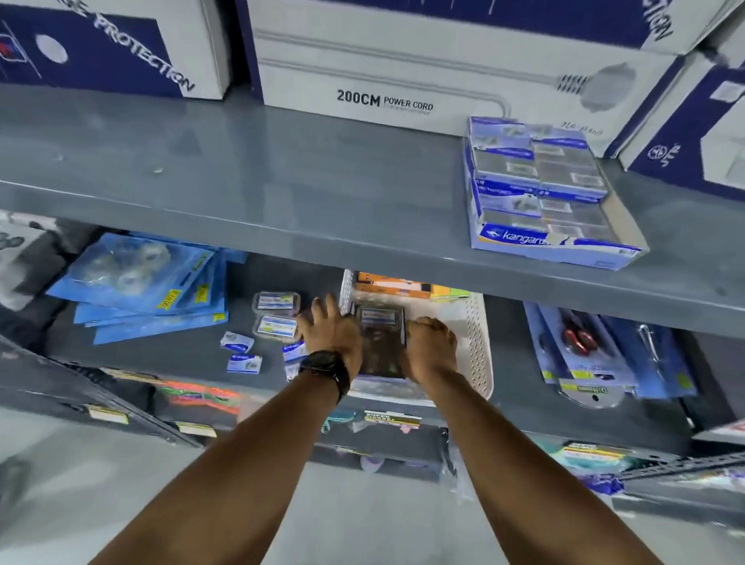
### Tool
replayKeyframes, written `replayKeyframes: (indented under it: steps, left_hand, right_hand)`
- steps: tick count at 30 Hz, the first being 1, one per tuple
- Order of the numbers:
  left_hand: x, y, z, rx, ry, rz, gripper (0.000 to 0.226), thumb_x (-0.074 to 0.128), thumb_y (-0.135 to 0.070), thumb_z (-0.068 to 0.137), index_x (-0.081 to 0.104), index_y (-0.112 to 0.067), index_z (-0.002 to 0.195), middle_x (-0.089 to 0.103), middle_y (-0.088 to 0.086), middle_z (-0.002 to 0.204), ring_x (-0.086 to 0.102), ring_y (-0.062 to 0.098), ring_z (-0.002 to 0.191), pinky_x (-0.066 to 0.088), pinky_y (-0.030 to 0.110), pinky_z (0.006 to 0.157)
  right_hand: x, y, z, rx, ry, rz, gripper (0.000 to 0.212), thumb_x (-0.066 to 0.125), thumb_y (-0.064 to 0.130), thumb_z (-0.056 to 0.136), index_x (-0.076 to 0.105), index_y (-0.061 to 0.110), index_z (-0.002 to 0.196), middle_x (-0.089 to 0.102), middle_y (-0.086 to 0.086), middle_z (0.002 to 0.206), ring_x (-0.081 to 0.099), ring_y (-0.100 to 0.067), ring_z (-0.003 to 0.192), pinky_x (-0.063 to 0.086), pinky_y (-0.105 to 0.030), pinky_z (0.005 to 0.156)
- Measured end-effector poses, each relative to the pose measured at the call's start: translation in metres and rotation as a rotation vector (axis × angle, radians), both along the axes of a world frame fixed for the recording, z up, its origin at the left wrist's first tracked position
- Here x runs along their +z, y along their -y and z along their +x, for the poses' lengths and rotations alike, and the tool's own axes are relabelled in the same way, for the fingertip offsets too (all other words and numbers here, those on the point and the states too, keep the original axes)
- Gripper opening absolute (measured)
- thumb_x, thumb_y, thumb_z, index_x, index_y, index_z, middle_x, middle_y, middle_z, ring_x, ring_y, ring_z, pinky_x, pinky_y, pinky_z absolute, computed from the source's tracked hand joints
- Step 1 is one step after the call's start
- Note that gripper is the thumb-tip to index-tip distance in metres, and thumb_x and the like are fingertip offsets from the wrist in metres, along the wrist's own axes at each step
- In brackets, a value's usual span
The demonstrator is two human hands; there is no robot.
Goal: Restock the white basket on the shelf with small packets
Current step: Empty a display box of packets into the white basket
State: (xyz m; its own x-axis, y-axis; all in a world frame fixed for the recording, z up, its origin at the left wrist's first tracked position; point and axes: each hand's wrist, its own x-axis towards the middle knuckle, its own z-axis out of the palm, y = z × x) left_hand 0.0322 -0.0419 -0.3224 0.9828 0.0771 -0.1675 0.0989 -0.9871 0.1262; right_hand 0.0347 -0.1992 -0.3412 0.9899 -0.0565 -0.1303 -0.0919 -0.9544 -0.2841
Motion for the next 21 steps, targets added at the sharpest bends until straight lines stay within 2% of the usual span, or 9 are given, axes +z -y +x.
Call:
replayKeyframes:
  steps: [3, 4, 7, 11, 15, 19, 21]
  left_hand:
    - [0.004, -0.006, -0.012, -0.04, 0.113, -0.029, 0.039, 0.048, -0.027, 0.092, 0.053, -0.019, 0.13, 0.028, 0.015, 0.152, 0.029, 0.039, 0.134, 0.028, 0.054, 0.111]
    - [0.008, -0.01, -0.02, -0.058, 0.153, -0.033, 0.044, 0.051, -0.027, 0.091, 0.048, -0.018, 0.134, 0.029, 0.016, 0.152, 0.03, 0.04, 0.134, 0.031, 0.054, 0.11]
    - [0.021, -0.022, -0.051, -0.078, 0.232, -0.077, 0.058, 0.057, -0.033, 0.088, 0.037, -0.019, 0.14, 0.032, 0.015, 0.15, 0.033, 0.039, 0.134, 0.038, 0.053, 0.106]
    - [0.055, -0.025, -0.094, -0.131, 0.405, -0.122, 0.058, 0.058, -0.038, 0.087, 0.041, -0.018, 0.139, 0.041, 0.014, 0.146, 0.039, 0.037, 0.13, 0.041, 0.051, 0.102]
    - [0.098, -0.017, -0.133, -0.228, 0.565, -0.123, 0.061, 0.057, -0.039, 0.09, 0.037, -0.016, 0.142, 0.041, 0.012, 0.147, 0.039, 0.033, 0.132, 0.039, 0.049, 0.105]
    - [0.151, -0.006, -0.155, -0.331, 0.738, -0.14, 0.061, 0.054, -0.036, 0.091, 0.035, -0.013, 0.144, 0.041, 0.014, 0.148, 0.037, 0.034, 0.135, 0.038, 0.052, 0.106]
    - [0.18, 0.002, -0.162, -0.369, 0.845, -0.171, 0.06, 0.054, -0.036, 0.092, 0.037, -0.013, 0.145, 0.042, 0.013, 0.148, 0.036, 0.033, 0.136, 0.037, 0.051, 0.107]
  right_hand:
    - [0.012, 0.0, -0.009, -0.027, 0.042, 0.081, 0.027, 0.062, 0.034, 0.081, 0.068, 0.012, 0.096, 0.067, -0.009, 0.099, 0.061, -0.031, 0.098, 0.05, -0.041, 0.089]
    - [0.018, 0.001, -0.014, -0.026, 0.068, 0.1, 0.03, 0.06, 0.036, 0.082, 0.067, 0.012, 0.098, 0.066, -0.008, 0.102, 0.06, -0.03, 0.101, 0.05, -0.041, 0.091]
    - [0.038, 0.008, -0.034, 0.012, 0.179, 0.161, 0.042, 0.061, 0.034, 0.086, 0.061, 0.012, 0.122, 0.061, -0.011, 0.127, 0.05, -0.031, 0.122, 0.039, -0.042, 0.107]
    - [0.075, 0.019, -0.069, 0.079, 0.345, 0.223, 0.046, 0.066, 0.028, 0.083, 0.059, 0.014, 0.126, 0.055, -0.009, 0.137, 0.046, -0.031, 0.129, 0.038, -0.042, 0.108]
    - [0.12, 0.023, -0.114, 0.157, 0.44, 0.267, 0.048, 0.065, 0.028, 0.087, 0.054, 0.02, 0.132, 0.047, 0.002, 0.143, 0.038, -0.016, 0.133, 0.029, -0.028, 0.111]
    - [0.174, 0.027, -0.161, 0.222, 0.63, 0.3, 0.044, 0.068, 0.02, 0.086, 0.054, 0.019, 0.128, 0.053, 0.001, 0.135, 0.045, -0.012, 0.128, 0.024, -0.012, 0.11]
    - [0.201, 0.03, -0.178, 0.247, 0.792, 0.271, 0.042, 0.069, 0.015, 0.084, 0.057, 0.017, 0.124, 0.058, -0.001, 0.131, 0.046, -0.011, 0.127, 0.024, -0.013, 0.111]
